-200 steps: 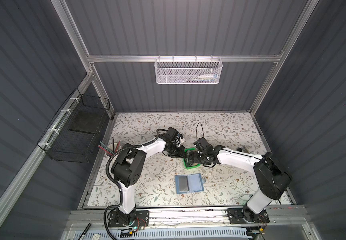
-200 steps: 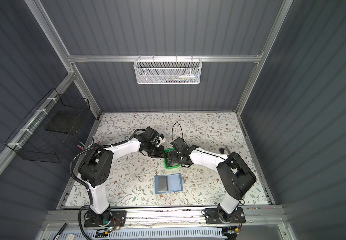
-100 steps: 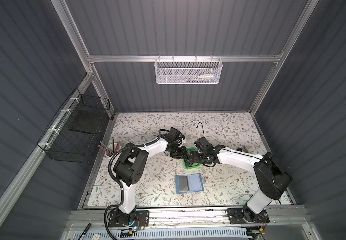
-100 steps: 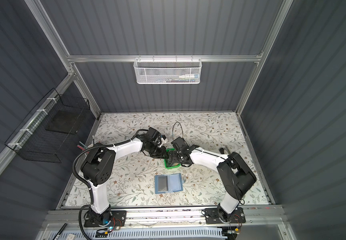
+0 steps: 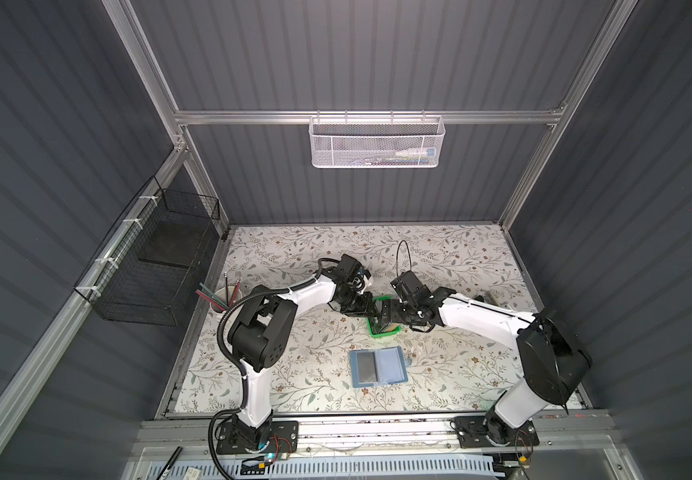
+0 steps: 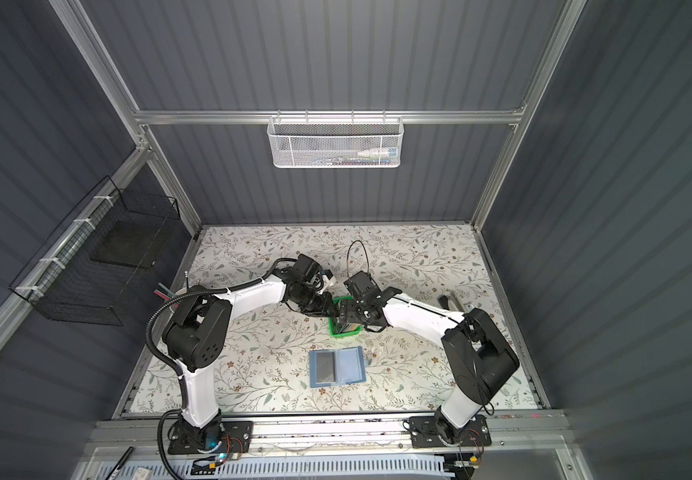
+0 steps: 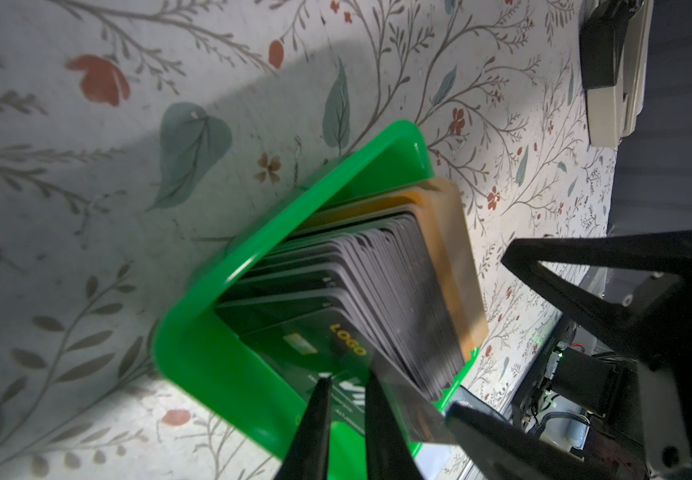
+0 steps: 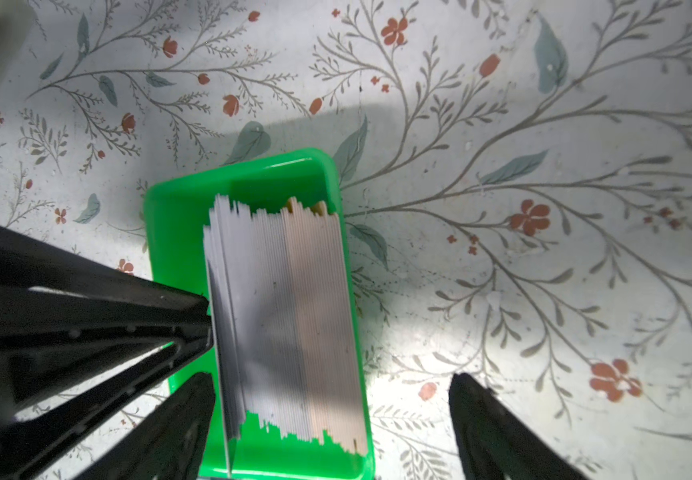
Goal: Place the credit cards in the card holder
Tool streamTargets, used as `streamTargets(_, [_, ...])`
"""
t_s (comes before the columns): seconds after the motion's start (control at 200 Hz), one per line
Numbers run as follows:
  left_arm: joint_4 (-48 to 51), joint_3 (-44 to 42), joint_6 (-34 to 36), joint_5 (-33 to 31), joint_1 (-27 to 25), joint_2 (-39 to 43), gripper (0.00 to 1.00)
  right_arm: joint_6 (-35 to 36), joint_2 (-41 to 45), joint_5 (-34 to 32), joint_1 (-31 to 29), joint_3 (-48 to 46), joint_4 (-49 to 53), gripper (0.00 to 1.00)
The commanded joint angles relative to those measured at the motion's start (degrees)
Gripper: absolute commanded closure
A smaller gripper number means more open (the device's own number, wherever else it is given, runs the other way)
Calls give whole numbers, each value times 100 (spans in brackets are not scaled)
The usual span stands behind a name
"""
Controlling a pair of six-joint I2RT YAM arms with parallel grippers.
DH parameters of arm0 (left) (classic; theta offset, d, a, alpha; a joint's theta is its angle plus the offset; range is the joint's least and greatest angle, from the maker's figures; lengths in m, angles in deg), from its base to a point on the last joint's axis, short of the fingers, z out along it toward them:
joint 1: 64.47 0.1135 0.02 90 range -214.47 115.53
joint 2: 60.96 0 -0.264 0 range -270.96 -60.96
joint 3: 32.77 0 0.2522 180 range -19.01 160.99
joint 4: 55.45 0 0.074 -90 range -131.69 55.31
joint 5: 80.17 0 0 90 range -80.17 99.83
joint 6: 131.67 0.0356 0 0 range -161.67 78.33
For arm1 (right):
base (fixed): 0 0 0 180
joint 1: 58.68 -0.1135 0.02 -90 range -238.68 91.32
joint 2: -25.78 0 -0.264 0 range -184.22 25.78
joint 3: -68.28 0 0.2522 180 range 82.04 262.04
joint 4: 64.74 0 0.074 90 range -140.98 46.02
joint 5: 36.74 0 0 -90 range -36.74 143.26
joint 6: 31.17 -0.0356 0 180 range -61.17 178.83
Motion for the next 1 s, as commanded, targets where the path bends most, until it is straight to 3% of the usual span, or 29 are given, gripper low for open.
streamTargets(0.0, [270,58,108,-84,-35,-212,81,19,266,28,31,56,180,10])
streamTargets(0.18, [268,55,116,-87,-40,-215,81,-118,784,239,3,-219,114,19])
streamTargets(0.49, [266,57,116,-100,-47,-224,81,-242,1468,1038,13,-600,-310,46])
streamTargets(0.615, [265,51,115,-102,-57,-228,81,-312,1299,1169,19,-428,-170,59])
streamTargets(0.906, [272,50,117,-108,-66,-207,81,-329,774,1377,25,-159,-132,73])
streamTargets(0.996, [273,51,125,-116,-72,-194,81,-300,631,1329,25,-72,-81,73])
